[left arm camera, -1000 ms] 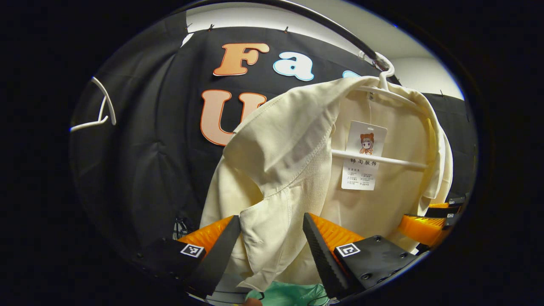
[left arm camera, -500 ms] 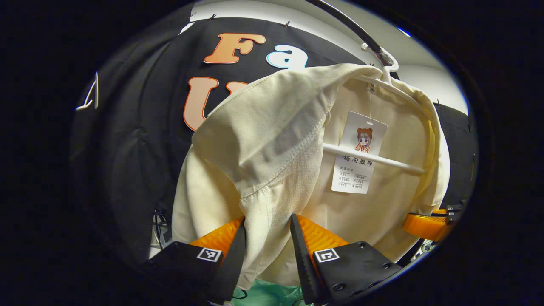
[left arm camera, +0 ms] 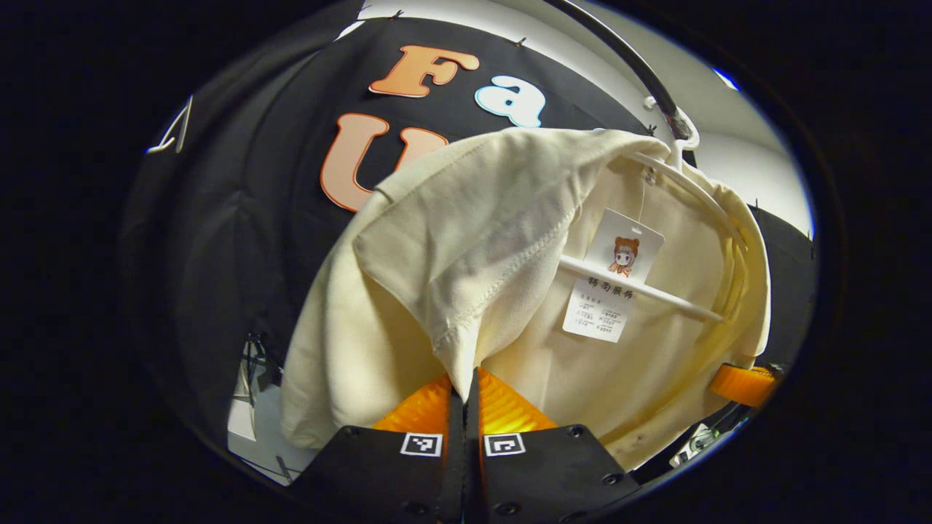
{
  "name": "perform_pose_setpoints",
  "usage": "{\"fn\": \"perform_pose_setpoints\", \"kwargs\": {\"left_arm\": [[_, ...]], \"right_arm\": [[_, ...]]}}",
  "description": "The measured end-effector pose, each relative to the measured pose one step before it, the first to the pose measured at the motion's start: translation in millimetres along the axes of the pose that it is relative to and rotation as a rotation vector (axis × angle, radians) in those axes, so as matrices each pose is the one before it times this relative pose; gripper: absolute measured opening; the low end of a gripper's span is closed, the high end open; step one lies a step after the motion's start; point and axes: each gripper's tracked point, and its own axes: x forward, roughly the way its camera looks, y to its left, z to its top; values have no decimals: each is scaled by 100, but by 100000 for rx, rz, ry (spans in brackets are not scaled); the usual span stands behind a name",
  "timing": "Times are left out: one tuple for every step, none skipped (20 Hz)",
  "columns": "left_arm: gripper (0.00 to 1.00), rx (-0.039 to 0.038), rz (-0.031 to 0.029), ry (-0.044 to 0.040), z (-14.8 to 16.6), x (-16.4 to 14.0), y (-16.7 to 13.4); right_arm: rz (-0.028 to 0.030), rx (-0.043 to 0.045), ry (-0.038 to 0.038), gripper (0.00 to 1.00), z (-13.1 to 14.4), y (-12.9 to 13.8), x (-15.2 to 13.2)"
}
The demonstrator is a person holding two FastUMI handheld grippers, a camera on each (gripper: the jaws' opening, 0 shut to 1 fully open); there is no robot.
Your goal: Grasp the clothes on the hanger with both hands and then place them into the laundry hamper below.
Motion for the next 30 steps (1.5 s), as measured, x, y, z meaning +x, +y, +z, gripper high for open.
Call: {"fn": "perform_pose_setpoints", "kwargs": {"left_arm": [[7, 2994, 2553, -574, 477, -849, 551], [7, 2184, 2405, -628, 614, -829, 579], [7, 1677, 2121, -1275, 794, -940, 659], [7, 1217, 2401, -1722, 953, -930, 798], [7, 728, 2982, -1916, 830, -848, 963], [4, 235, 2559, -2540, 1107, -767, 887], [7, 223, 1831, -2599, 1204, -636, 737], [7, 800, 1904, -1997, 1028, -417, 742], [7, 1114, 1752, -1463, 792, -274, 796], [7, 886, 1511, -1420, 909, -313, 590], [7, 680, 1502, -1627, 945, -193, 492], [7, 885, 1655, -1982, 1096, -200, 725], [7, 962, 1314, -2385, 1106, -249, 589], [7, 458, 474, -1969, 1200, -135, 352], [7, 422, 475, -1688, 917, -184, 131], [7, 672, 637, -1772, 1009, 10, 214], [7, 1287, 819, -1800, 854, 11, 249], [7, 2163, 1205, -1916, 879, 151, 234], [7, 2217, 1053, -1805, 901, -124, 237], [7, 2735, 1068, -2156, 791, -38, 37], [7, 3077, 921, -2222, 689, -110, -92], [6, 2796, 813, -1202, 546, 94, -161], [6, 3251, 702, -1187, 455, 37, -37], [6, 2332, 544, -646, 322, 266, 9], [6, 1289, -38, 28, 202, 135, -38], [6, 166, -209, -279, 98, 72, -72], [6, -487, -174, -18, 198, 76, -8], [6, -785, -530, 34, 149, 245, 37], [6, -969, -551, -155, 16, -91, 36], [6, -631, -695, 485, -129, 227, -77]], "right_arm": [[361, -329, -1055, 8, 549, -40, -434], [-190, -42, -1593, 7, 675, -215, -505], [250, 124, -1215, 6, 610, -80, -409], [375, 191, -1110, 5, 525, -121, -451], [-25, -12, -1164, 5, 700, -268, -481], [-627, -111, -1664, 5, 823, -528, -319], [-1171, 3, -1591, 5, 824, -573, -332], [-1134, 88, -1162, 4, 514, -624, -105], [-1060, -298, -914, 4, 532, -634, -108], [-1614, -727, -905, 2, 542, -821, -175], [-1522, -610, -762, 2, 508, -803, -130], [-625, -89, -855, 1, 458, -495, -78], [-965, 729, -914, 1, 499, -596, -73], [-1104, 585, -1027, 0, 588, -681, -94], [-1030, -504, -620, 0, 378, -564, -98], [-1264, -1474, -731, 0, 290, -577, 82], [-1153, -1821, -554, 0, 286, -593, 82], [-610, -1489, -269, 0, 206, -501, -134], [-464, -1143, -167, 0, 165, -297, 56], [-742, -1044, -171, 0, 209, -461, 28], [-1200, -911, -230, 0, 5, -712, 128], [-1026, -972, -305, 0, 222, -565, 133], [-1084, -1102, -328, 0, 169, -389, 279], [-1313, -1236, -673, 0, 342, -585, 395], [-610, -1547, -550, 0, 170, -387, 36], [-1216, -1233, -936, 0, 273, -457, 276], [-817, -1313, -796, 0, 332, -380, 280], [-555, -1104, -926, 0, 404, -424, 317], [-243, -800, -440, 0, 259, -400, 331], [125, -444, -472, 0, 260, -284, 312]]}}
